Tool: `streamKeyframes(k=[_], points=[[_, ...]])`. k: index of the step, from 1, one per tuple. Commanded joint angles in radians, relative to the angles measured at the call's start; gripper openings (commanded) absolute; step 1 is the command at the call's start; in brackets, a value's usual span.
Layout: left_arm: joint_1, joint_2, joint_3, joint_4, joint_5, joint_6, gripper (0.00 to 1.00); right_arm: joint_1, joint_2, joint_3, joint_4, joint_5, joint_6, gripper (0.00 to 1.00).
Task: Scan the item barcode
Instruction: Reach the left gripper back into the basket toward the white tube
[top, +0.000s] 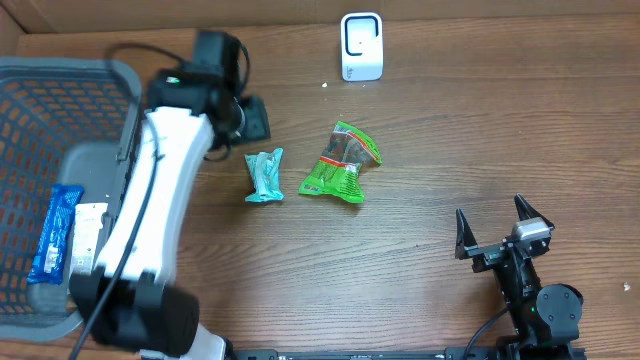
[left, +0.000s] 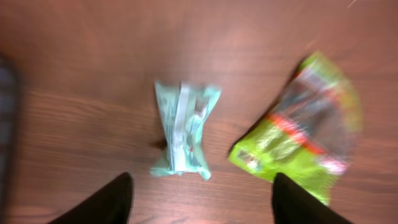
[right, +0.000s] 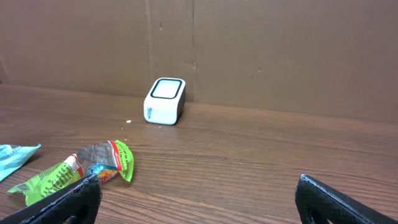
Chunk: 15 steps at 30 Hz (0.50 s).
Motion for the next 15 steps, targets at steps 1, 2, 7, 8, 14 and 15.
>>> streamKeyframes(k=[1,2,7,8,14,15], points=[[-0.003,-0.115,0.155,-0.092,-0.104,0.014,0.72,-0.004,-0.009,-0.009,0.005,-0.003,-0.001,1.00],[0.002,-0.132,0.179,-0.121,-0.131,0.014,0.74,-0.004,-0.009,-0.009,0.005,-0.002,-0.001,1.00],[0.123,-0.235,0.216,-0.245,-0.259,0.031,0.76,-0.004,-0.009,-0.009,0.005,-0.003,-0.001,1.00],[0.163,-0.248,0.216,-0.266,-0.256,0.037,0.77,-0.004,-0.009,-0.009,0.005,-0.003,-0.001,1.00],[0.592,-0.282,0.213,-0.362,-0.183,0.040,0.76,-0.004,-0.009,-0.009,0.005,-0.003,-0.001,1.00],[0.674,-0.281,0.206,-0.358,-0.141,0.042,0.75,-0.004,-0.009,-0.009,0.005,-0.002,-0.001,1.00]])
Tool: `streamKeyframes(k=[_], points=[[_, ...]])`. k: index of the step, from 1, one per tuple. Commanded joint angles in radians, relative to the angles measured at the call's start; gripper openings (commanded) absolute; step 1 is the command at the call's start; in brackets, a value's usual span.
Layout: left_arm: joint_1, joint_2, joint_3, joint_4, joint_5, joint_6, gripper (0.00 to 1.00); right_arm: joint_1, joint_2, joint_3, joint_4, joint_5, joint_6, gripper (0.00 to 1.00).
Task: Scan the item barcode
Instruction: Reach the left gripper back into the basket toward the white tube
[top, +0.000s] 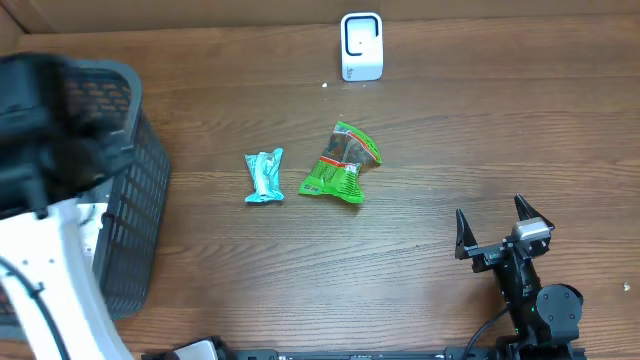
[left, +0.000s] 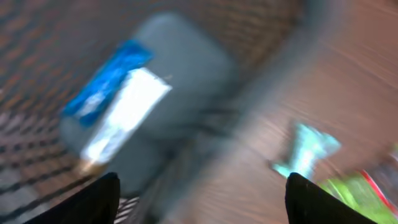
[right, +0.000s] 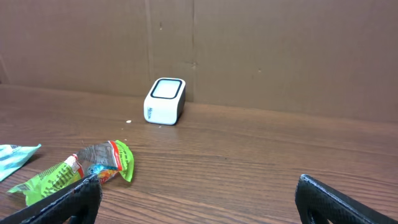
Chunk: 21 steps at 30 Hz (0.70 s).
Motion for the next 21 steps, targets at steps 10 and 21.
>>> streamKeyframes(k=[10,21], points=[[0.520,-0.005,-0.357,0.259,0.208,0.019,0.73,-0.004,-0.009,-0.009,0.006,-0.003,0.000,1.00],[0.518,0.116,-0.619,0.555,0.209,0.210,0.83,-0.004,-0.009,-0.009,0.006,-0.003,0.000,1.00]])
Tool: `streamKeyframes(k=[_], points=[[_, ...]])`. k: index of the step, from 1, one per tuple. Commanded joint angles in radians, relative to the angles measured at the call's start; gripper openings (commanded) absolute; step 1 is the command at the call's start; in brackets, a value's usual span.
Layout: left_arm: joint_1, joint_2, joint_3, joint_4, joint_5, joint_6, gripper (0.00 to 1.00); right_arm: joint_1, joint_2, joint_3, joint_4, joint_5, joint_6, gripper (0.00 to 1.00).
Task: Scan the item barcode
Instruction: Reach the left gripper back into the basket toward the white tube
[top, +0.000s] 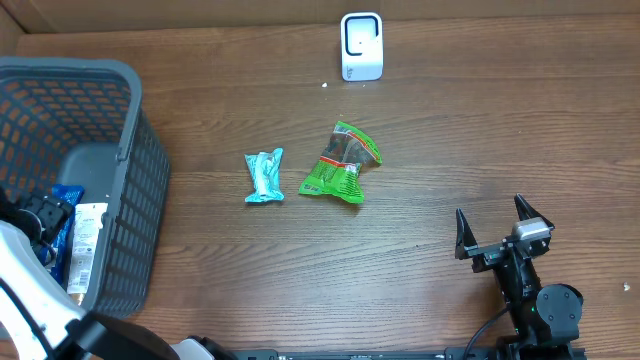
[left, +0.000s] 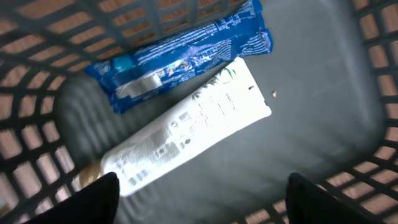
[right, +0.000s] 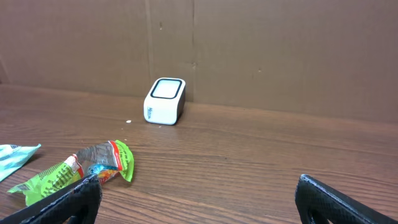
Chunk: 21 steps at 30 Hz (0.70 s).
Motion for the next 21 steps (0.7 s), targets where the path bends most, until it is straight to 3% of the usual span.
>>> streamKeyframes(k=[1,5,8,21], points=[[0.003,0.075,-0.035,0.027,0.014,0.156,0.84,-0.004,-0.009,-0.009,0.005,-0.003,-0.001,1.00],[0.003,0.174,-0.035,-0.010,0.014,0.294,0.81,-0.004,-0.009,-0.009,0.005,-0.002,-0.001,1.00],[0.003,0.232,-0.035,-0.029,0.010,0.366,0.73,-0.004,-0.009,-0.009,0.005,-0.002,-0.001,1.00],[-0.002,0.344,-0.039,0.020,-0.090,0.373,0.68,-0.004,-0.009,-0.009,0.005,-0.003,-0.001,1.00]])
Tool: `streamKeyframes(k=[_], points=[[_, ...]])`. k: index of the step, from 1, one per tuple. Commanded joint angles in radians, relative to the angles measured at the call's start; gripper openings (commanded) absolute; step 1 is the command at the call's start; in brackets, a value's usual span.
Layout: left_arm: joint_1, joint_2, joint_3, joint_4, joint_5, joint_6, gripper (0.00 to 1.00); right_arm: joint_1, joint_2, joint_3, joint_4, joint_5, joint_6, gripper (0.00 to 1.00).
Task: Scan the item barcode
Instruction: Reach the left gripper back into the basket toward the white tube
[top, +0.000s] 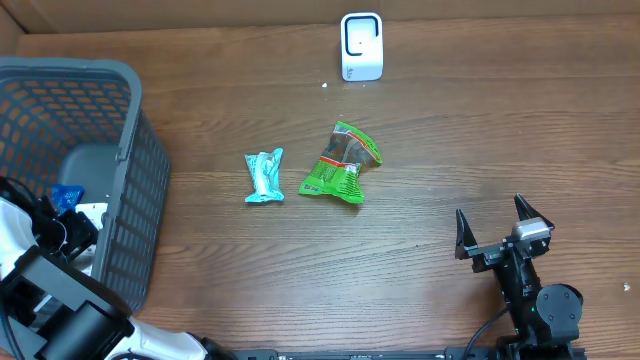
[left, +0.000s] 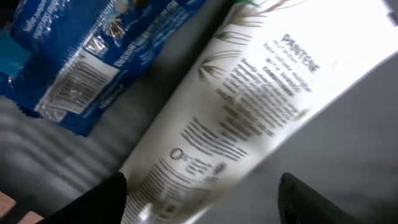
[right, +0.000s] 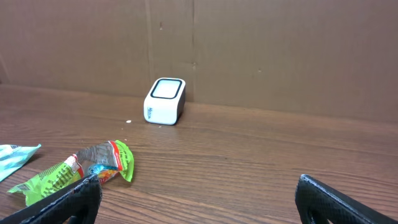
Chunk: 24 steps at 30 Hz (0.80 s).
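Note:
My left gripper (left: 202, 202) is down inside the grey basket (top: 140, 190), open, its two dark fingertips (left: 102, 199) on either side of the lower end of a white Pantene tube (left: 249, 106). The tube lies on the basket floor beside a blue snack packet (left: 93, 43). Overhead, the left arm (top: 50, 245) covers most of both. The white scanner (top: 361, 46) stands at the table's far edge. My right gripper (top: 492, 218) rests open at the front right, holding nothing.
A teal packet (top: 264, 177) and a green candy bag (top: 342, 163) lie mid-table between basket and scanner. The basket's mesh walls surround the left gripper. A cardboard wall (right: 249, 50) backs the table behind the scanner (right: 165, 101).
My left gripper has come down much closer to the white tube, which now fills its view between the open fingers. The right arm and the items on the table have not moved.
My left gripper was open over the teal packet on the table. Then it was above the basket's rim, then inside the basket over the blue packet and white tube. Now it sits low around the tube. The right arm stayed still throughout.

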Motion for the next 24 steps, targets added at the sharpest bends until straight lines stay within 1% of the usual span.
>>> streamKeyframes(k=[1,7,11,13,14,15,16,18,19,20,24], points=[[-0.003,0.030,-0.007,0.018,-0.031,0.023,0.67,-0.004,-0.009,-0.009,0.005,-0.003,0.000,1.00],[-0.043,0.031,-0.040,0.065,-0.032,0.023,0.64,-0.004,-0.009,-0.009,0.005,-0.003,0.000,1.00],[-0.068,0.031,-0.078,0.099,-0.039,0.023,0.57,-0.004,-0.009,-0.009,0.005,-0.002,0.000,1.00],[-0.076,0.031,-0.098,0.114,-0.053,0.023,0.47,-0.004,-0.009,-0.009,0.005,-0.003,0.000,1.00],[-0.077,0.031,-0.106,0.120,-0.058,0.022,0.41,-0.004,-0.009,-0.009,0.005,-0.003,0.000,1.00],[-0.079,0.031,-0.116,0.126,-0.057,0.019,0.31,-0.004,-0.009,-0.009,0.005,-0.003,-0.001,1.00],[-0.080,0.031,-0.120,0.129,-0.057,0.005,0.27,-0.004,-0.009,-0.009,0.005,-0.003,0.000,1.00],[-0.082,0.031,-0.122,0.129,-0.058,-0.024,0.12,-0.004,-0.009,-0.009,0.005,-0.003,0.000,1.00],[-0.082,0.031,-0.122,0.129,-0.058,-0.044,0.07,-0.004,-0.009,-0.009,0.005,-0.002,0.000,1.00],[-0.082,0.031,-0.122,0.129,-0.058,-0.055,0.04,-0.004,-0.009,-0.009,0.005,-0.003,0.000,1.00],[-0.082,0.031,-0.113,0.124,-0.044,-0.094,0.04,-0.004,-0.009,-0.009,0.005,-0.003,0.000,1.00]])
